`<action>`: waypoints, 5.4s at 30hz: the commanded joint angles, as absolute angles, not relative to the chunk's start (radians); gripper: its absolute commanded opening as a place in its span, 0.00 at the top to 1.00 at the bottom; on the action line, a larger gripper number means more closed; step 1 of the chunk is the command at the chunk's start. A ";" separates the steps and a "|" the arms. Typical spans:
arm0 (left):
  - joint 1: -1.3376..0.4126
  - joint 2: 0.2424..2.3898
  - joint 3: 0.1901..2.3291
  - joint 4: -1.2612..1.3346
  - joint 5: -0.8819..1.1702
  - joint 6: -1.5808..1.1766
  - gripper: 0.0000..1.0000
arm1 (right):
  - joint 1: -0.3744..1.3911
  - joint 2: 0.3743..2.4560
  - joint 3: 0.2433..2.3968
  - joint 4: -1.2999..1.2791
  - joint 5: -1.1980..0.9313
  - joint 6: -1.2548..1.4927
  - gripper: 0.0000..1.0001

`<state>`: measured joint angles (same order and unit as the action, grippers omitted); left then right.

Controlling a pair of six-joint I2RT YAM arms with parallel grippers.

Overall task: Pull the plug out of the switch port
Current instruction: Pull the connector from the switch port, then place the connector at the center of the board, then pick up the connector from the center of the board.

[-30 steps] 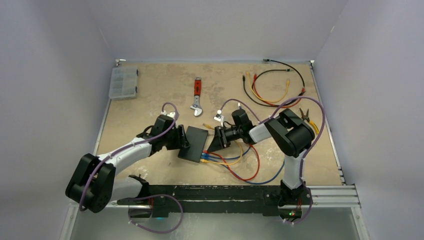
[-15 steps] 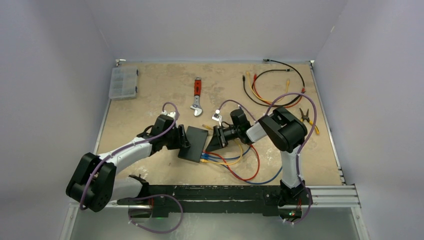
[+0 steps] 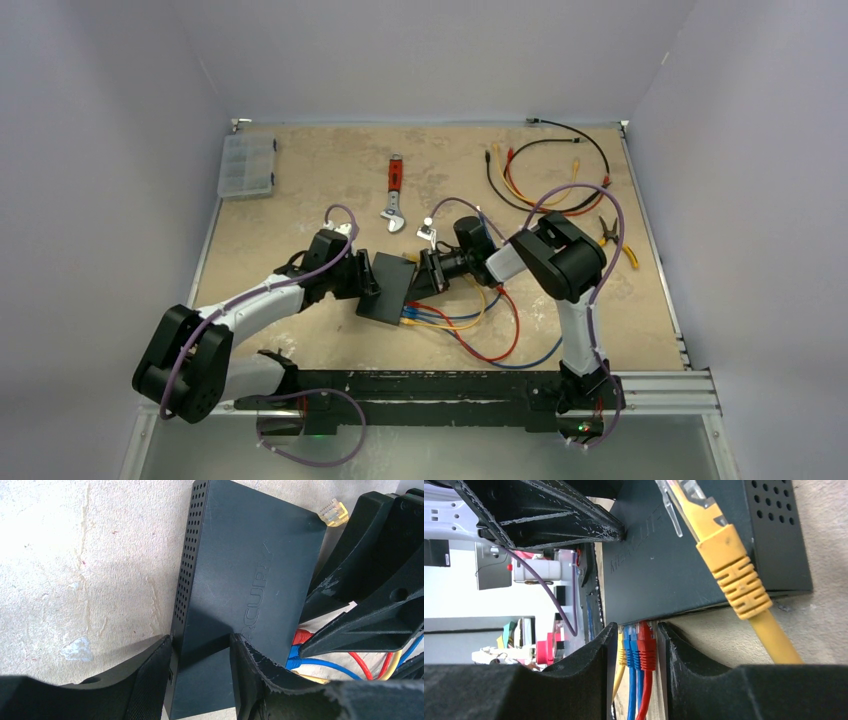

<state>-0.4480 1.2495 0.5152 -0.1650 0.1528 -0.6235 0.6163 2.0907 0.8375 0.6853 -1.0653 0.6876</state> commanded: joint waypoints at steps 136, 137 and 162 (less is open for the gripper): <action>-0.676 1.120 0.615 -0.050 0.115 -0.608 0.08 | 0.537 1.692 0.975 0.016 -0.424 0.224 0.46; -0.655 1.100 0.600 -0.036 0.138 -0.619 0.08 | 0.538 1.691 0.967 0.015 -0.427 0.224 0.46; -0.294 0.941 0.746 -0.353 0.165 -0.446 0.04 | 0.542 1.598 0.857 0.077 -0.551 0.304 0.41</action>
